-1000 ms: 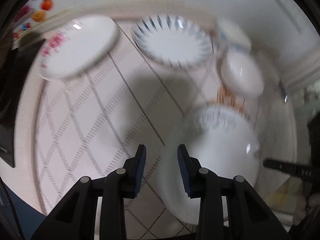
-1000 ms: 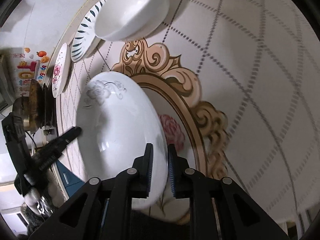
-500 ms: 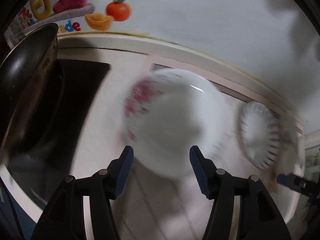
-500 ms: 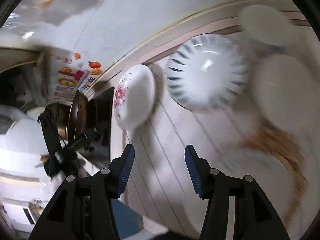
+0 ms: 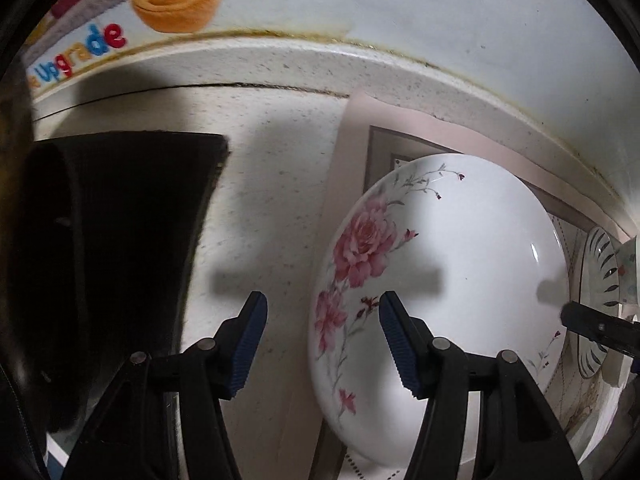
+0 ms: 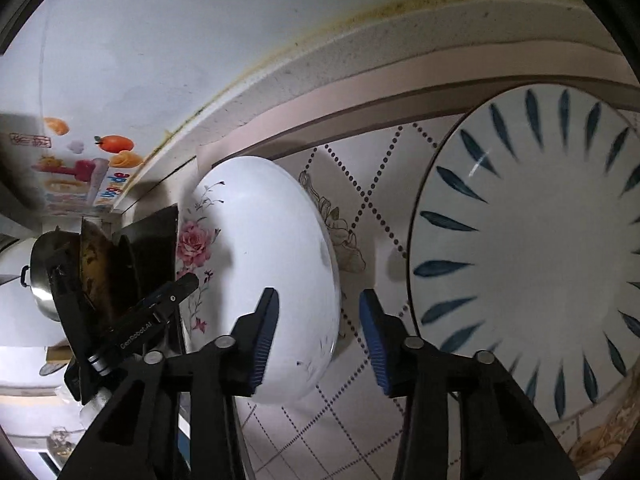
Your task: Organize plates and bowls
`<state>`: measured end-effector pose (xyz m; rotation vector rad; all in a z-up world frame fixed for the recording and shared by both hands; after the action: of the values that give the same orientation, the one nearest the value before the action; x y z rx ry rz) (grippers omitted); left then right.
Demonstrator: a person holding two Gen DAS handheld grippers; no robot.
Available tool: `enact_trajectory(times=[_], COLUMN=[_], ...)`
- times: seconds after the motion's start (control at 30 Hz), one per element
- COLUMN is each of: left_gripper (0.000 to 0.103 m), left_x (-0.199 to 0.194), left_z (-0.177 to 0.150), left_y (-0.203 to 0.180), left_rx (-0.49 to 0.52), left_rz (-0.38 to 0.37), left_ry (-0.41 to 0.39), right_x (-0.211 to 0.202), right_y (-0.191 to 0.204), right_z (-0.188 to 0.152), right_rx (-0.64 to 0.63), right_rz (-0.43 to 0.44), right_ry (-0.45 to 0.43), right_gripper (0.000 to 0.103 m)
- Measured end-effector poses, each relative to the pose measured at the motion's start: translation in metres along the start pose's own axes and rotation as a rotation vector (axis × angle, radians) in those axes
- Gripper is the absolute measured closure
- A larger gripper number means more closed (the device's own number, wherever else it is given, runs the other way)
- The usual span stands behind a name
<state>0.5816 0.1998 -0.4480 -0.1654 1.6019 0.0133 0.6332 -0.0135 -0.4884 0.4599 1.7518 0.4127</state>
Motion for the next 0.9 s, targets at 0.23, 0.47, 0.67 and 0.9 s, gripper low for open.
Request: enact_trajectory(times=[0.23,0.47,0.67,0.9], left_gripper=[0.076,0.081,0.081,0.081], left_x=[0.003,-0.004,-0.020,-0.053], left_z=[-0.002,-0.016,-0.019,-0.044], left_y=[-0.005,-0.010,-0.014,-0.031], left_rx=[0.006,0.016,0.030,0.047], left_rz=[-0.051,-0.052,-0.055,-0.060], left_ry=[-0.021,-0.046,-0.076,-0.113], right_x=[0.016,0.014,0.005,-0.021], right_y=[-0.006,-0.005,-0.008,-0.005], right_z=[0.014,0.011,0.003,-0.024], right_rx=[-0.002,-0.023,-0.050,-0.086], right_rz=[-0.021,-0.039,-0.062,-0.045], right_ry=[-0.025,-0.050,-0.059,-0.077], right_gripper=[0.093,0.093,0.092,0.092])
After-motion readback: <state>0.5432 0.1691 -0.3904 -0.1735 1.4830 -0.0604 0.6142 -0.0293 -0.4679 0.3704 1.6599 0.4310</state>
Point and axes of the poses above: each gripper's, at about its wrist camera, not at the fingertips, and x roughly the way its jaws point, y to its left, z to its top, the point moved 9 cm from there along x, roughly the way its jaws point, and after that the axes turned 15 degrees about y, right-handed, at the moved point
